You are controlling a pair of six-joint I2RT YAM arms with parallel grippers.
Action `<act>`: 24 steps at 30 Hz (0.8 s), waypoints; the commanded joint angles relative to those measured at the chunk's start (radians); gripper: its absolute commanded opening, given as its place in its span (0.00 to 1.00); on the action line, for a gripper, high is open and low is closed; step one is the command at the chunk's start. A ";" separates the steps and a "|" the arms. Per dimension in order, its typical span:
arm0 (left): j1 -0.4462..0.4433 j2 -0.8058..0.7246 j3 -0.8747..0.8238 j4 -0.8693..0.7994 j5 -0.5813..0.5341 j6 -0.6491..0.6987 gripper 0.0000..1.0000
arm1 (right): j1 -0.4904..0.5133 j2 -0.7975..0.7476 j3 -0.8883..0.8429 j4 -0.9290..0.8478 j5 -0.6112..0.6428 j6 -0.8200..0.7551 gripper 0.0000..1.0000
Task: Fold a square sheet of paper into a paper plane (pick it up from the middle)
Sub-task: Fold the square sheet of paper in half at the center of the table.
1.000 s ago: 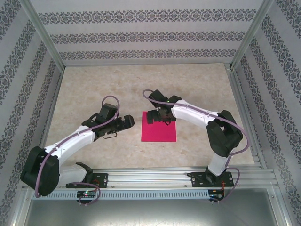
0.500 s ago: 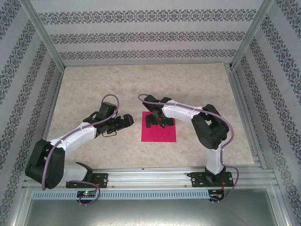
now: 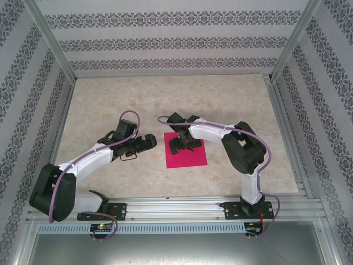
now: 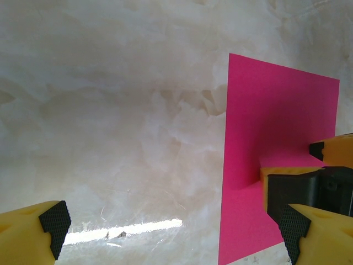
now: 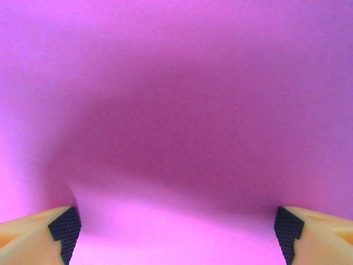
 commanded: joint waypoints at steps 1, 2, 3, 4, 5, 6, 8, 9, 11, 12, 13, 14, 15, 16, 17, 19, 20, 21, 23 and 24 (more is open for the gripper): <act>0.009 -0.020 -0.003 0.011 0.004 0.006 1.00 | -0.010 0.019 -0.017 -0.040 -0.039 -0.056 0.93; 0.010 -0.021 -0.003 0.007 0.003 0.006 1.00 | -0.011 0.007 -0.010 -0.044 -0.038 -0.038 0.94; 0.010 -0.022 -0.002 0.005 0.001 0.006 1.00 | -0.009 -0.008 -0.010 -0.039 -0.043 -0.019 0.94; 0.009 -0.024 0.000 0.006 0.003 0.006 1.00 | -0.004 -0.034 -0.008 -0.032 -0.054 0.006 0.95; 0.009 -0.025 -0.002 0.011 0.011 0.003 1.00 | 0.002 -0.060 -0.007 -0.019 -0.058 0.035 0.95; 0.009 -0.024 -0.001 0.018 0.019 0.001 1.00 | 0.008 -0.079 -0.007 -0.010 -0.052 0.059 0.96; 0.010 -0.019 0.000 0.033 0.037 -0.005 1.00 | 0.013 -0.102 0.000 -0.011 -0.014 0.112 0.97; 0.009 -0.016 0.004 0.034 0.044 -0.008 1.00 | 0.012 -0.101 0.007 -0.027 0.008 0.135 0.97; 0.008 -0.012 0.008 0.031 0.050 -0.009 1.00 | 0.012 -0.082 0.019 -0.052 0.034 0.168 0.97; 0.008 -0.011 0.008 0.028 0.050 -0.010 1.00 | 0.011 -0.072 0.021 -0.057 0.039 0.180 0.97; 0.007 -0.010 0.008 0.027 0.050 -0.008 1.00 | 0.011 -0.062 0.021 -0.053 0.032 0.181 0.98; 0.008 -0.010 0.008 0.027 0.051 -0.005 1.00 | 0.012 -0.053 0.021 -0.044 0.019 0.177 0.97; 0.008 -0.010 0.010 0.023 0.049 -0.004 1.00 | 0.012 -0.044 0.023 -0.042 0.020 0.178 0.98; 0.008 -0.009 0.012 0.018 0.049 0.000 1.00 | 0.012 -0.033 0.026 -0.044 0.022 0.176 0.98; 0.008 -0.008 0.015 0.011 0.049 0.002 1.00 | 0.010 -0.024 0.029 -0.041 0.020 0.172 0.98; 0.008 -0.007 0.021 0.000 0.046 0.009 1.00 | 0.010 -0.005 0.042 -0.048 0.023 0.167 0.97; 0.007 -0.005 0.024 -0.004 0.045 0.011 1.00 | 0.011 0.000 0.046 -0.053 0.034 0.168 0.98; 0.008 -0.005 0.026 -0.006 0.045 0.012 1.00 | 0.009 0.001 0.043 -0.048 0.036 0.165 0.97; 0.008 -0.007 0.024 -0.005 0.046 0.008 1.00 | 0.003 0.012 0.044 -0.049 0.033 0.167 0.97; 0.008 -0.006 0.024 -0.003 0.046 0.008 1.00 | 0.001 0.017 0.050 -0.057 0.036 0.165 0.97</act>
